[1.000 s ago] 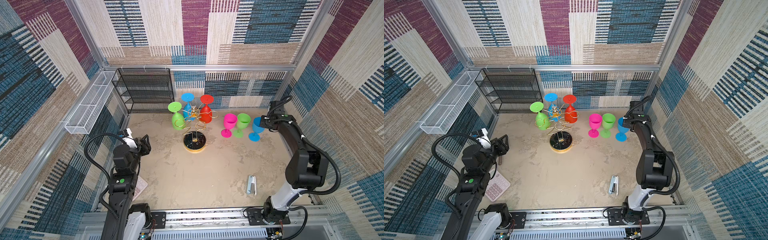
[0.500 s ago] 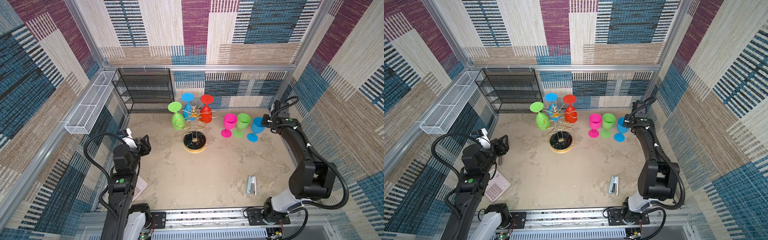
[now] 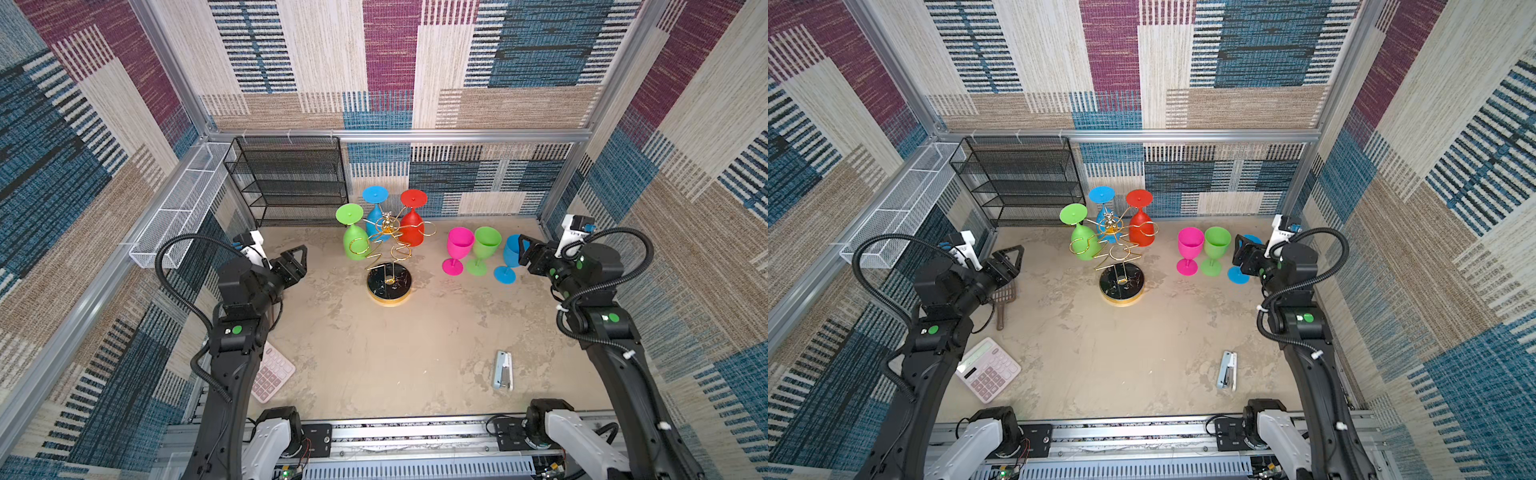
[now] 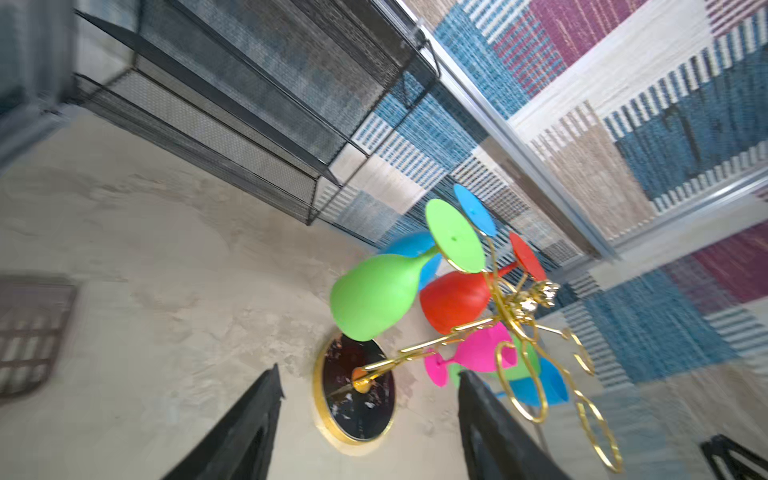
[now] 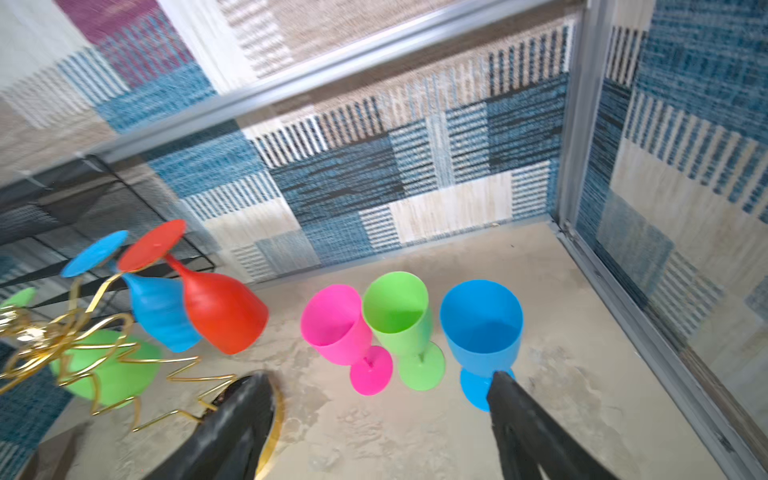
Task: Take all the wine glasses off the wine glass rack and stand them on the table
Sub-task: 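Reach the left gripper to the green glass base while the right gripper withdraws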
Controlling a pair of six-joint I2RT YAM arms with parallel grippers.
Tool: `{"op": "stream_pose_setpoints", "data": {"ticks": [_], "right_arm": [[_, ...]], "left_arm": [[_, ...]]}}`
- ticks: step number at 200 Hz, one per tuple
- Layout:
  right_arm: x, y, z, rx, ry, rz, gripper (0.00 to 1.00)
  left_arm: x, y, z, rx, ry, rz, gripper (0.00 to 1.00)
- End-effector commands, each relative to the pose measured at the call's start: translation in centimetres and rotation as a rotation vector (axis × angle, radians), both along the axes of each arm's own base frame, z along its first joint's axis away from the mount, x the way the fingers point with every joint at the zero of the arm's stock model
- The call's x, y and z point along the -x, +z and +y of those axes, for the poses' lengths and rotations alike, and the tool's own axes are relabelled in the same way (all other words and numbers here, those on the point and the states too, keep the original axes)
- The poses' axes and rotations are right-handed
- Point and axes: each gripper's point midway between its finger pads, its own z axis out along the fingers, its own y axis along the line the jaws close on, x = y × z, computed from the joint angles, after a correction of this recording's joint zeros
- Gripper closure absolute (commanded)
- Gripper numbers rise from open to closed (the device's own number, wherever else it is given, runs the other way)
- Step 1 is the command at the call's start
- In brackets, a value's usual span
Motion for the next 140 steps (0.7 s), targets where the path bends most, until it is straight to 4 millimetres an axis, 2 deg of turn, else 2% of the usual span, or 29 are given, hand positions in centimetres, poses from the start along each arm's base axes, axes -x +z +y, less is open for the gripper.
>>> {"op": "stream_pose_setpoints", "data": {"ticks": [1,31,49,89,121,140], "right_arm": [[1.5,1.0,2.6,-0.024,0.125,-0.049,0.10],[3.8,0.3,5.2,0.005,0.251,-0.084,0.00],[4.6,0.0,6.1,0.030,0.309,-0.100,0.01],[5.0,-0.6,8.1,0.088,0.430,-0.139,0.01],[5.2,-1.4,10.9,0.155,0.551,-0.187,0.01],[5.7,-1.3,12.8,0.167,0.610,-0.211,0.01]], "left_arm": [[-0.1,1.9,-4.1,0.159,-0.270,0.032,0.36],[-2.8,2.2,-5.1,0.221,-0.365,0.089,0.37],[-4.4,2.3,-5.2,0.239,-0.378,0.096,0.37],[-7.6,1.8,-5.5,0.221,-0.382,0.122,0.37],[-9.7,1.2,-6.6,0.189,-0.392,0.141,0.37],[-10.7,0.0,-7.1,0.134,-0.383,0.181,0.38]]}}
